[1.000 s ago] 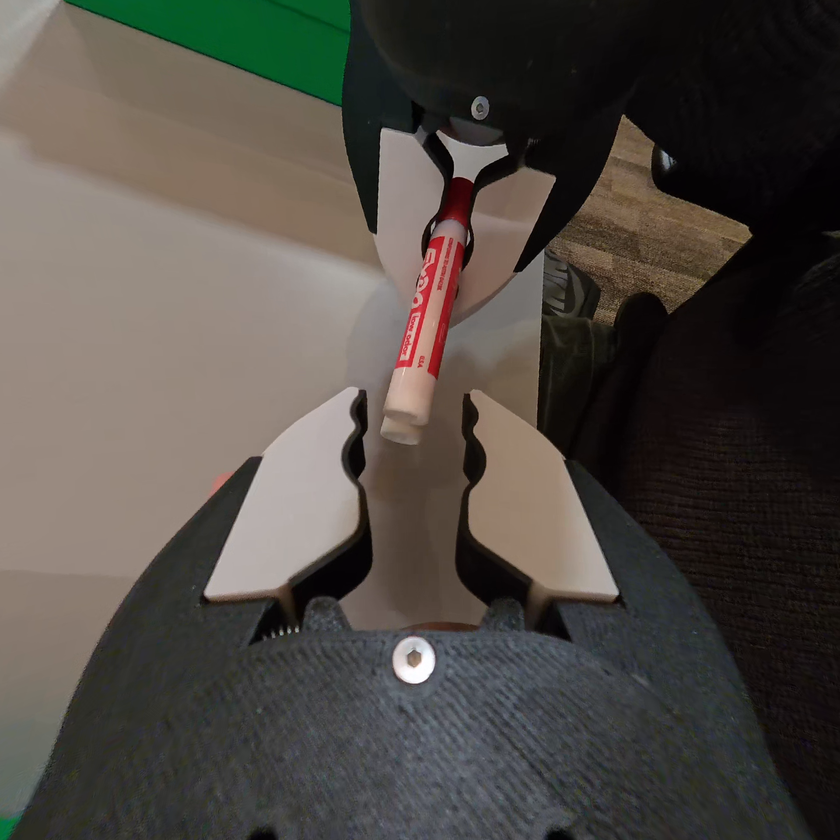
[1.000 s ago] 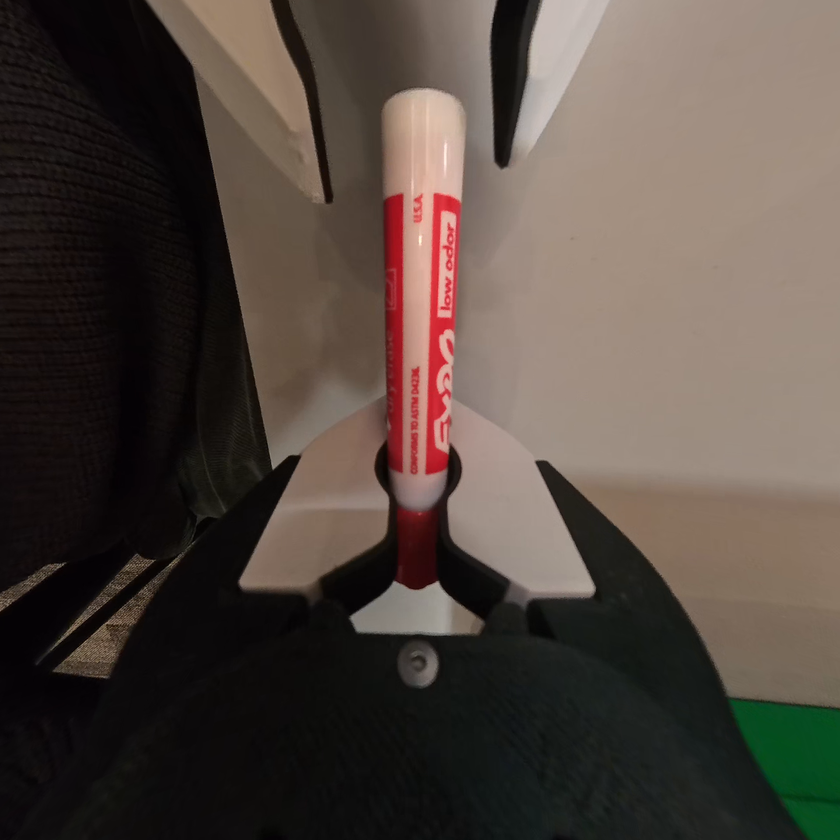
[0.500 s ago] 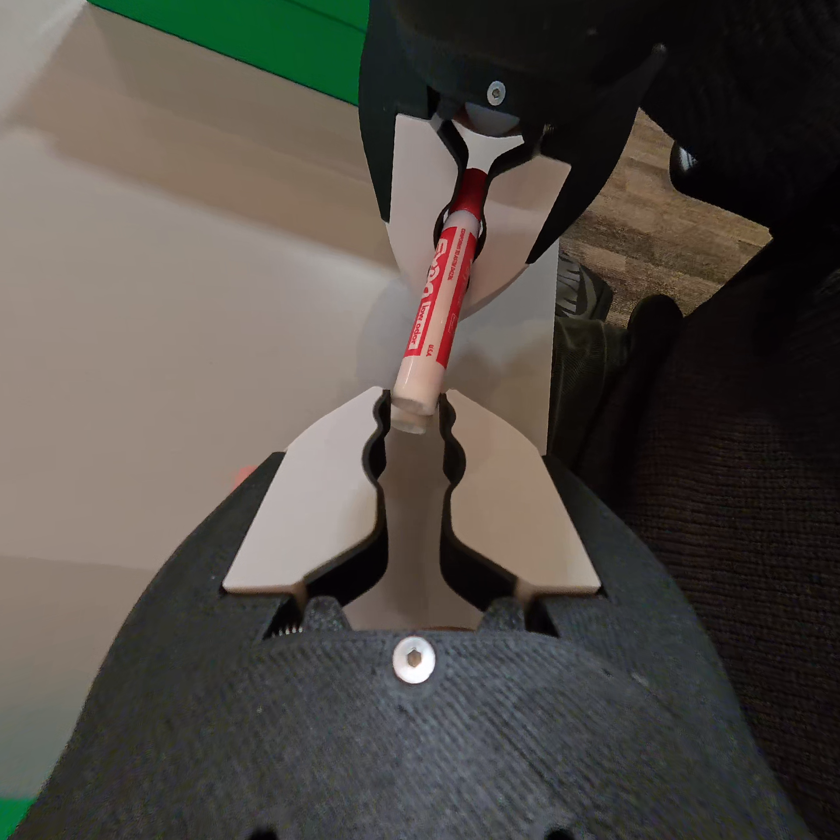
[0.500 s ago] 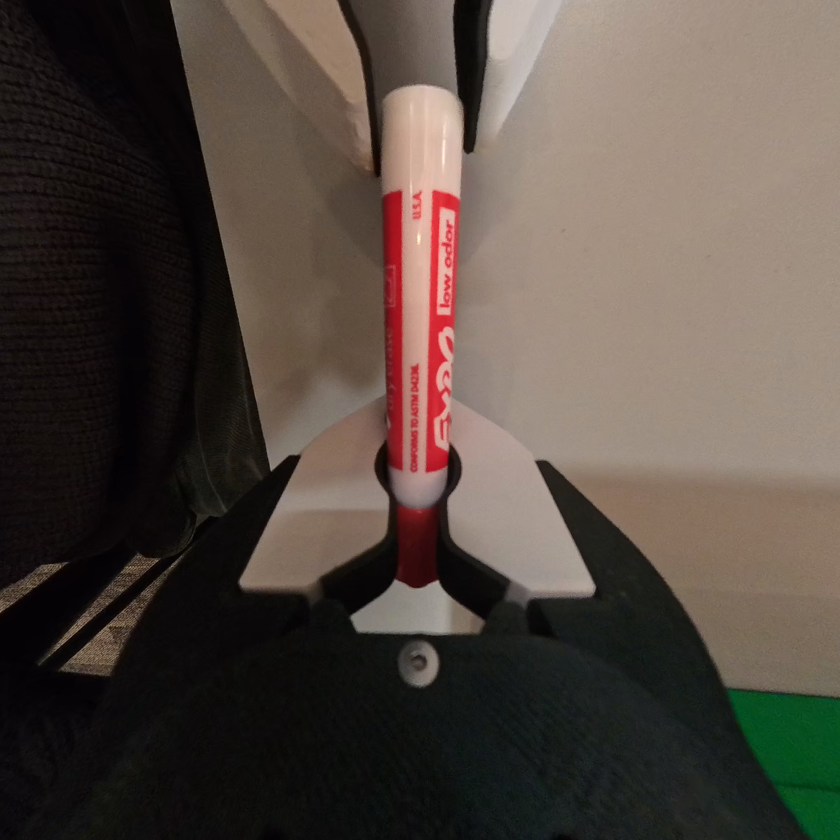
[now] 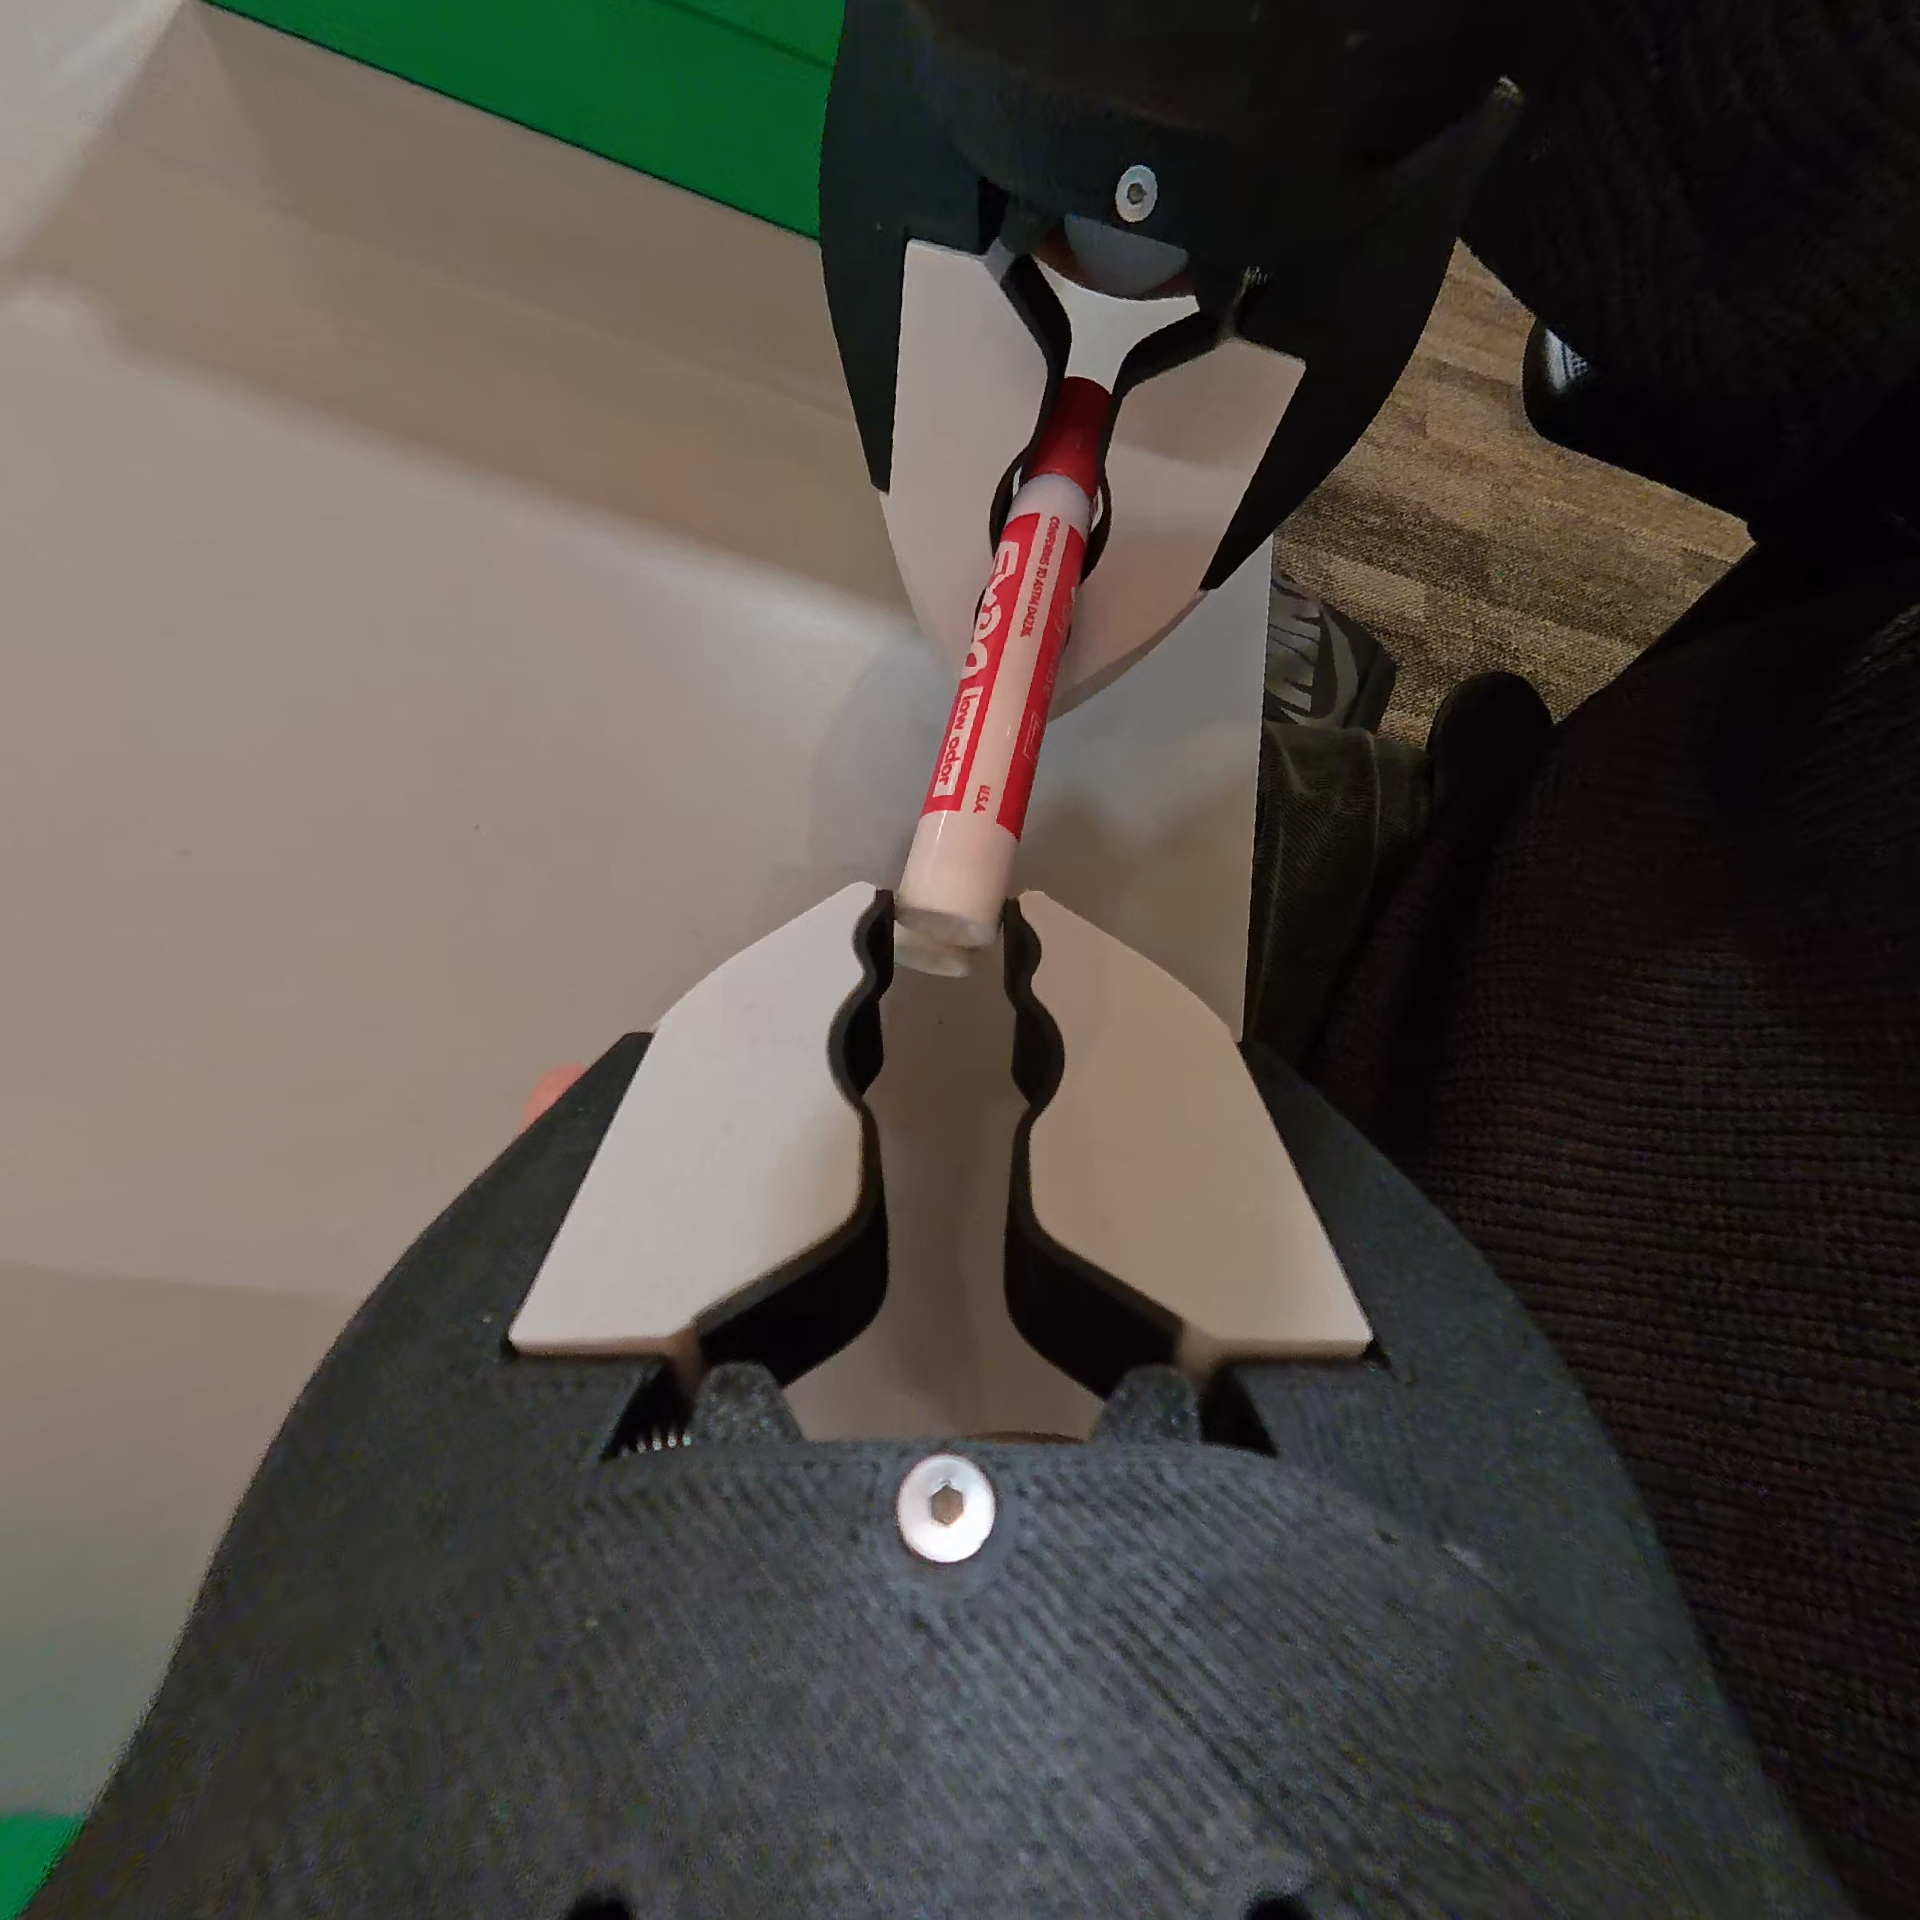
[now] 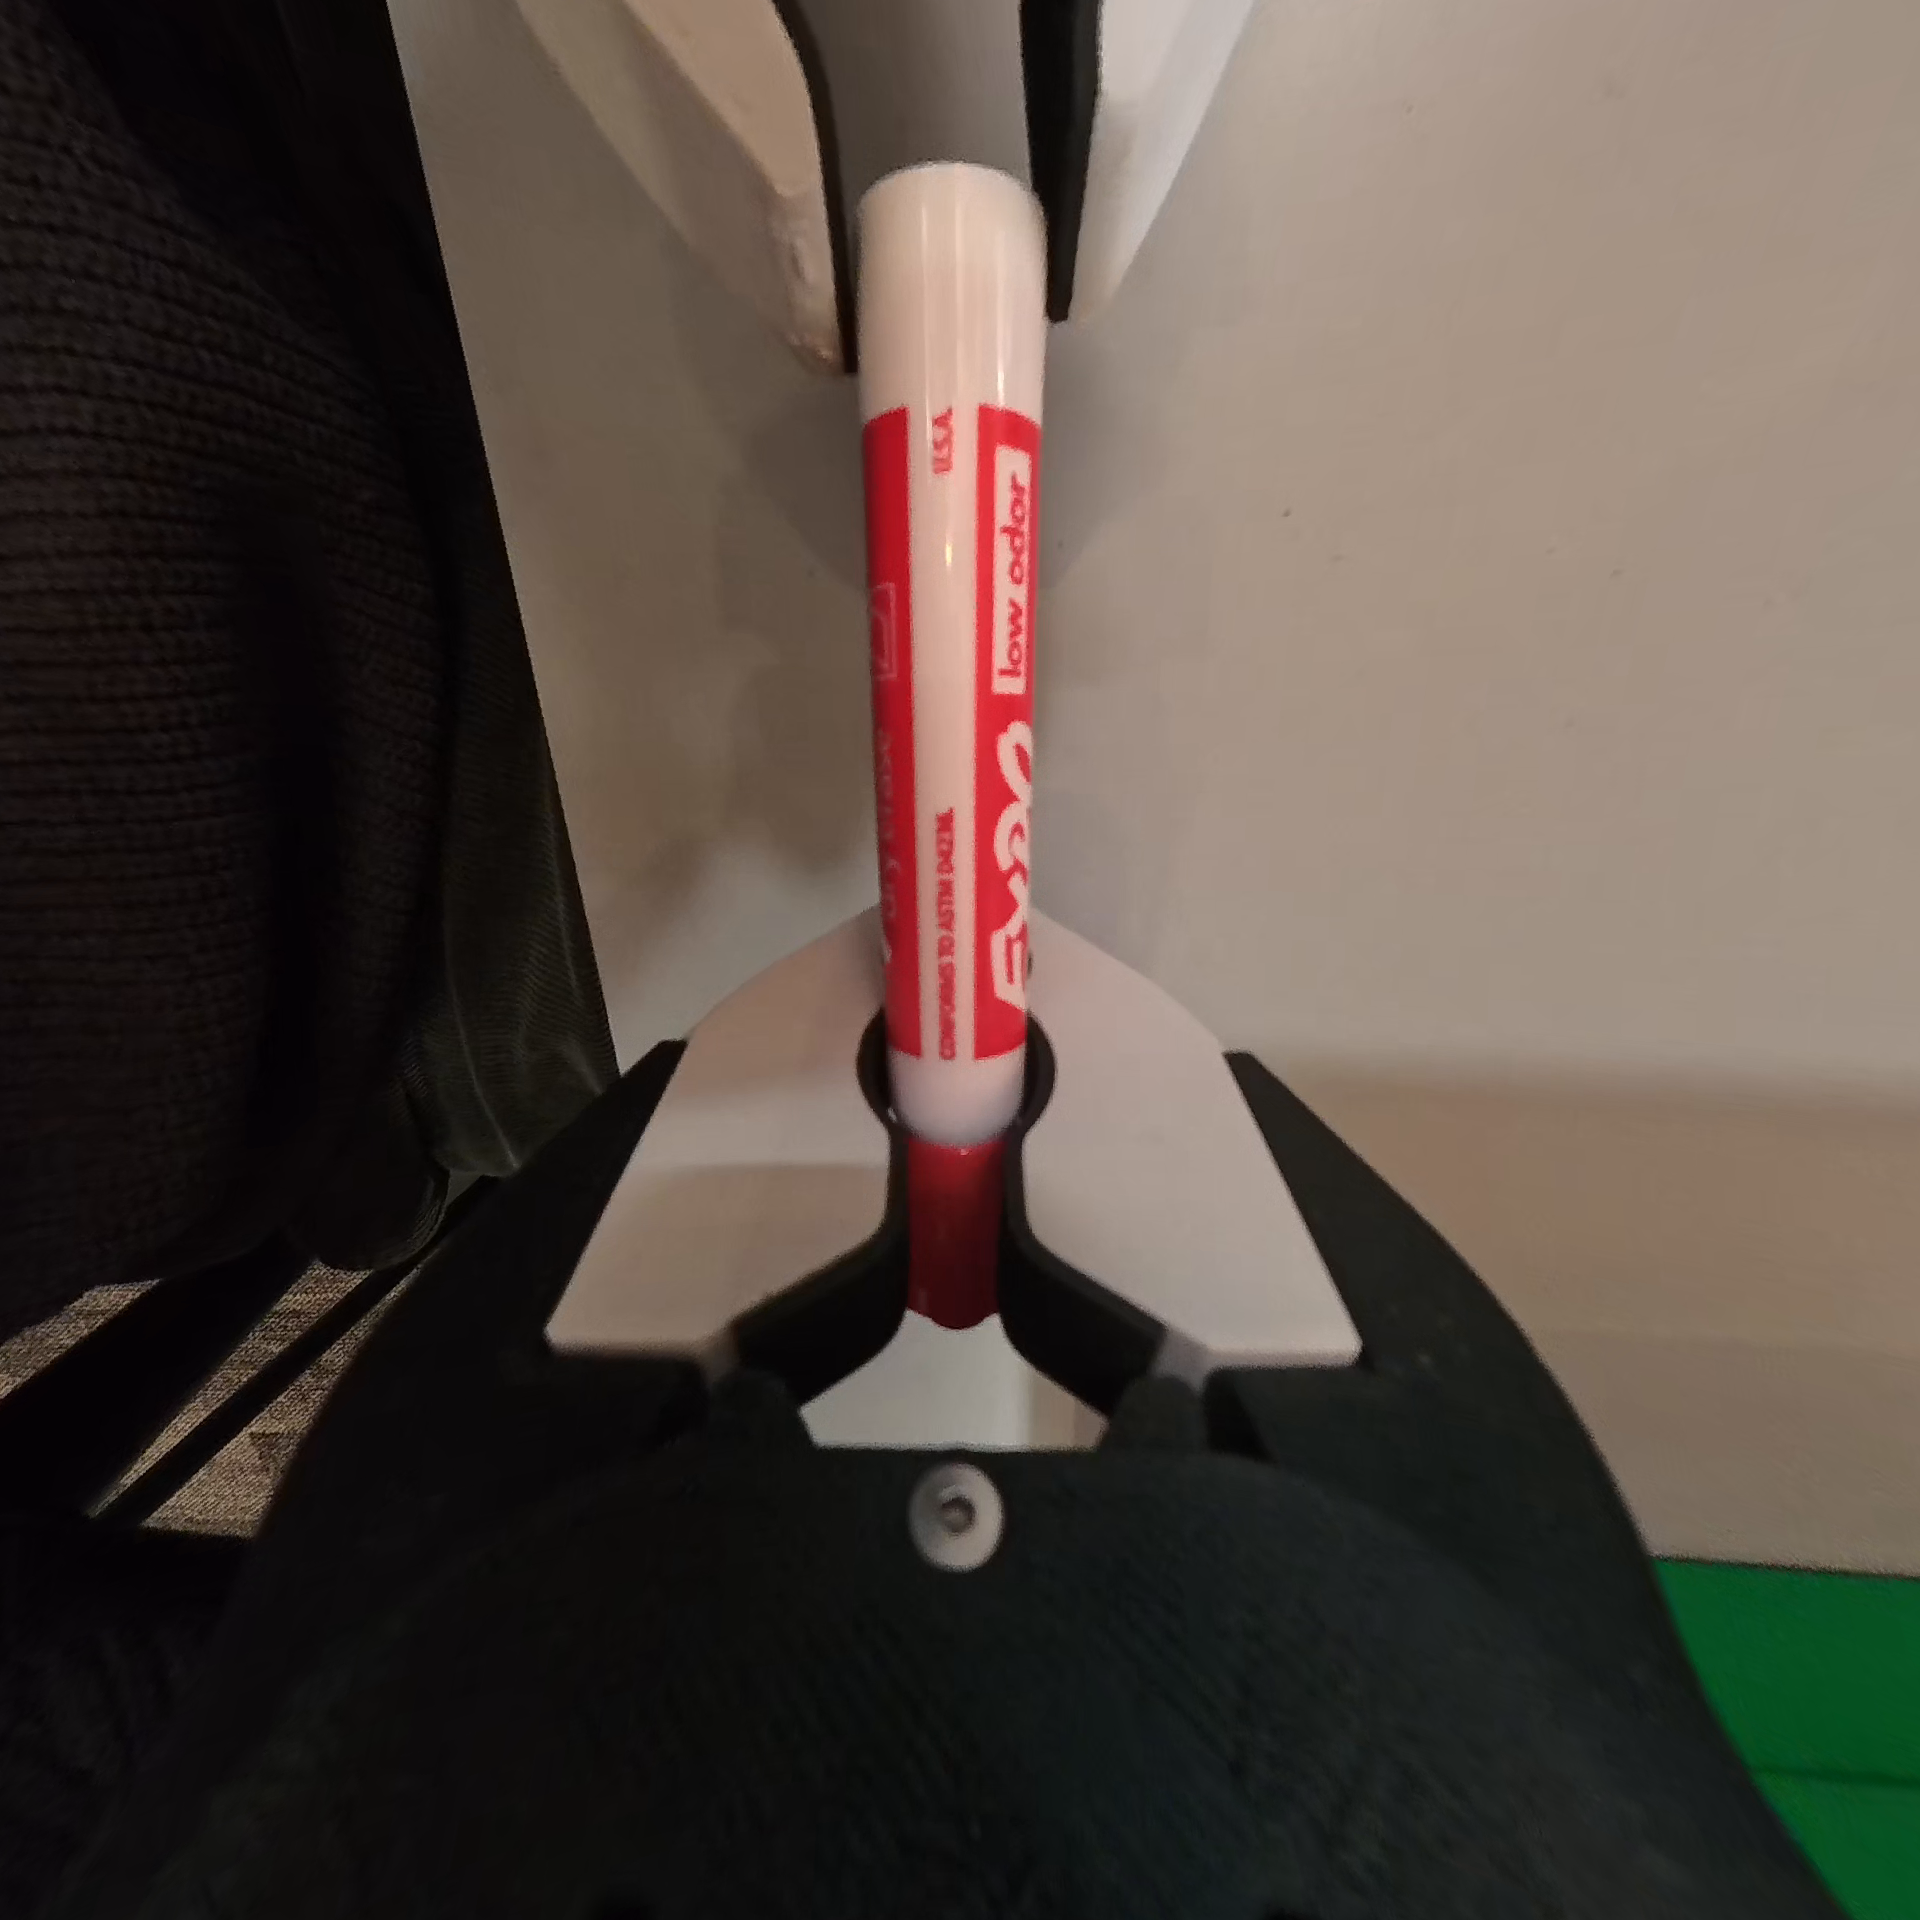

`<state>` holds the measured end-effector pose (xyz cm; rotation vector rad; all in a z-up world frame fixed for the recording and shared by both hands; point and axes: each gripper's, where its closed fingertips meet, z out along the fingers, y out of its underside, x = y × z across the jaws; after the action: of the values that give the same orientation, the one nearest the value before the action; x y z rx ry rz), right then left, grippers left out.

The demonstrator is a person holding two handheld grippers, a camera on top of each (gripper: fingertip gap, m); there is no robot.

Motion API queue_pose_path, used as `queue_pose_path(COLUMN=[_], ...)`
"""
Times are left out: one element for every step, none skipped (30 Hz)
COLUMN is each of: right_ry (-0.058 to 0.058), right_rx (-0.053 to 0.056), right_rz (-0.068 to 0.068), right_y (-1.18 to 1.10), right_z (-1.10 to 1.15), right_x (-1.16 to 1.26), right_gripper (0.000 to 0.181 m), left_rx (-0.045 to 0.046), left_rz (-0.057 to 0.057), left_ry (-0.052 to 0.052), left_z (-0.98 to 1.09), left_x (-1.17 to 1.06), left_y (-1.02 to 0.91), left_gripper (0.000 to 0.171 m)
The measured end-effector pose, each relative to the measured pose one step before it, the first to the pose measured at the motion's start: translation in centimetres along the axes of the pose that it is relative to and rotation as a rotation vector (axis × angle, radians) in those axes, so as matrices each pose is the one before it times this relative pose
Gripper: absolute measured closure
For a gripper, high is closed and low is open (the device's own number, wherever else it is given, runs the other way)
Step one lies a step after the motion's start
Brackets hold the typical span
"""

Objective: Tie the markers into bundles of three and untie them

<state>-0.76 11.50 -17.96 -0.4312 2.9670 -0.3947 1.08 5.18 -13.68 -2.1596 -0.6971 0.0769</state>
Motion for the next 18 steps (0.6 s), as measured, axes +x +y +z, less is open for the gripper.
queue_pose_path(right_ry=[0.0003,0.0007,0.0008,-0.0003,0.0002,0.0008,0.0006,0.0006,-0.0001,-0.0003,0.0002,-0.0002,-0.0005,-0.0007,-0.0008,-0.0013,-0.0009,-0.0013], right_rx=[-0.0015,-0.0010,-0.0003,0.0004,0.0010,0.0002,-0.0006,-0.0003,-0.0002,-0.0004,-0.0007,-0.0002,0.0007,0.0004,-0.0003,-0.0009,-0.0008,-0.0007], right_rz=[-0.0002,-0.0001,-0.0006,-0.0002,0.0003,0.0003,0.0005,0.0004,0.0007,0.0004,0.0001,0.0000,-0.0002,-0.0003,-0.0009,-0.0009,-0.0015,-0.0021], right_y=[0.016,0.010,0.007,-0.011,-0.021,0.007,0.008,0.016,0.010,0.017,0.017,-0.004,-0.006,-0.005,-0.002,0.005,0.004,-0.006], right_z=[0.002,-0.017,-0.012,-0.005,-0.021,-0.012,-0.016,-0.006,0.006,0.004,0.013,0.010,0.014,0.014,0.032,0.028,0.039,0.023], right_x=[-0.013,0.009,0.002,-0.013,-0.001,0.014,0.013,0.011,0.014,-0.008,0.013,0.002,-0.004,-0.015,-0.018,-0.025,-0.023,-0.035], right_gripper=[0.166,0.166,0.166,0.166,0.166,0.166,0.166,0.166,0.166,0.166,0.166,0.166,0.166,0.166,0.166,0.166,0.166,0.166], left_rx=[0.00051,0.00012,-0.00023,-0.00085,-0.00339,-0.00399,-0.00207,-0.00335,-0.00586,-0.00652,-0.00489,-0.00385,-0.00499,-0.00729,-0.00700,-0.00082,0.00372,0.00755], left_rz=[0.0006,0.0017,-0.0008,-0.0022,-0.0014,0.0008,0.0029,0.0042,0.0041,0.0033,0.0017,-0.0027,-0.0106,-0.0197,-0.0285,-0.0378,-0.0432,-0.0436], left_ry=[-0.0033,-0.0025,0.0005,0.0012,0.0018,0.0030,0.0034,0.0028,-0.0008,-0.0053,-0.0074,-0.0053,0.0005,0.0128,0.0271,0.0341,0.0457,0.0537], left_z=[0.020,0.011,0.005,0.013,0.029,0.032,0.022,0.038,0.044,0.045,0.034,0.025,0.029,0.012,0.011,-0.001,-0.001,0.025], left_x=[-0.052,-0.033,0.018,0.011,0.025,0.044,0.079,0.077,0.037,-0.025,-0.069,-0.071,-0.017,0.105,0.254,0.280,0.361,0.395], left_y=[-0.009,0.006,-0.002,0.017,0.050,0.069,0.035,0.061,0.073,0.101,0.078,0.079,0.092,0.133,0.145,0.079,0.022,-0.016], left_gripper=[0.150,0.150,0.150,0.149,0.147,0.145,0.142,0.138,0.134,0.129,0.126,0.124,0.122,0.117,0.109,0.104,0.103,0.100])
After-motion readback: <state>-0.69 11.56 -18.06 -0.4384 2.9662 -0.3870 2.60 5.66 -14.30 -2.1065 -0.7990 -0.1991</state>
